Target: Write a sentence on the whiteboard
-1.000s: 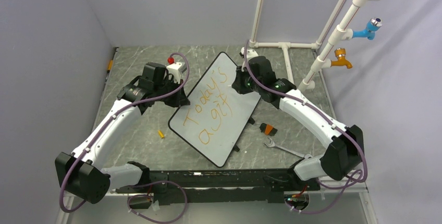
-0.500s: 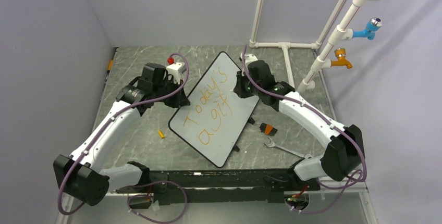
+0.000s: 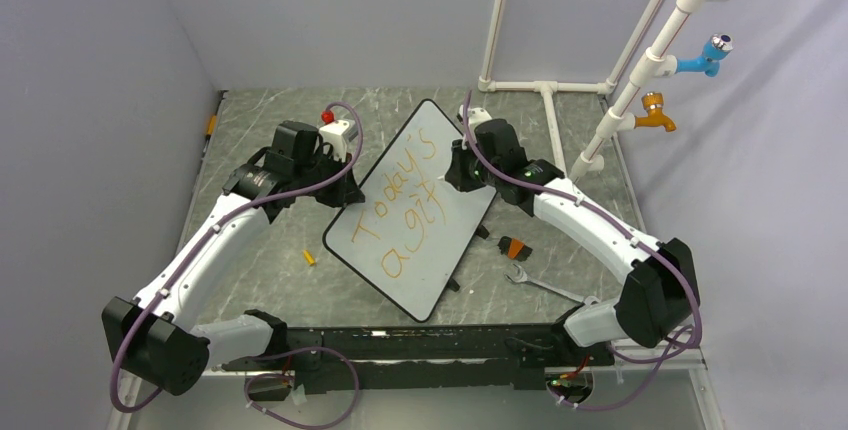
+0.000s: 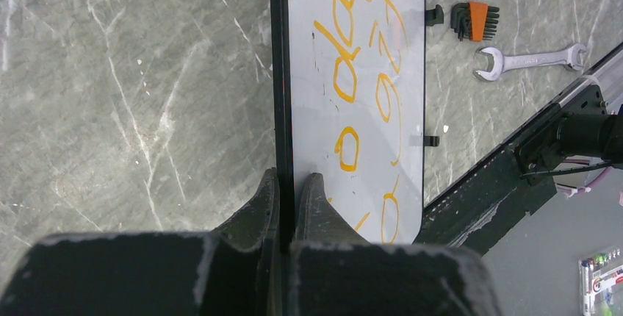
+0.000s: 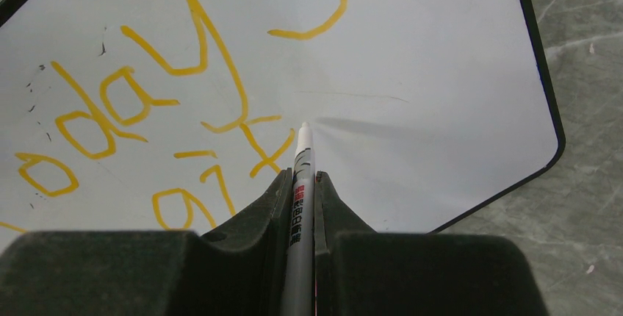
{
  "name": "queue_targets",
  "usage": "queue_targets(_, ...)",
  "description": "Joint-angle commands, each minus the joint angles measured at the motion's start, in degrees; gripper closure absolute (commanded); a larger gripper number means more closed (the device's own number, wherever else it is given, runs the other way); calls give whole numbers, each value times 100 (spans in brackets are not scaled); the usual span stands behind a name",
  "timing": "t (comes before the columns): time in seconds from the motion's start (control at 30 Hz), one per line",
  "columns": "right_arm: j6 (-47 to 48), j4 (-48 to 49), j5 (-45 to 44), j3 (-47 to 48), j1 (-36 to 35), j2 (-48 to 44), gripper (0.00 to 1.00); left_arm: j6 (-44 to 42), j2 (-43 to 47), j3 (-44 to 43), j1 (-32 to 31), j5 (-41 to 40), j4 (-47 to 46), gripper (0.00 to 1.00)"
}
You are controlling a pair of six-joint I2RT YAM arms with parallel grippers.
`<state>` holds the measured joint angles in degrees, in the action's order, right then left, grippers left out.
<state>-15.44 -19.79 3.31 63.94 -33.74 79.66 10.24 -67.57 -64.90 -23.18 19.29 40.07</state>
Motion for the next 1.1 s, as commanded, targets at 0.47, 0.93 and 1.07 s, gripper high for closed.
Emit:
queue_targets(0.47,6,475,-68,11,77,266,100,-611,34,57,-11,-931,24,100)
queue_targets(0.93,41,510,-78,247,208,474,100,-611,19,57,-10,-948,19,100)
queue_targets(1.07,24,554,-60,296,231,523,100,-611,16,54,-11,-947,18,100)
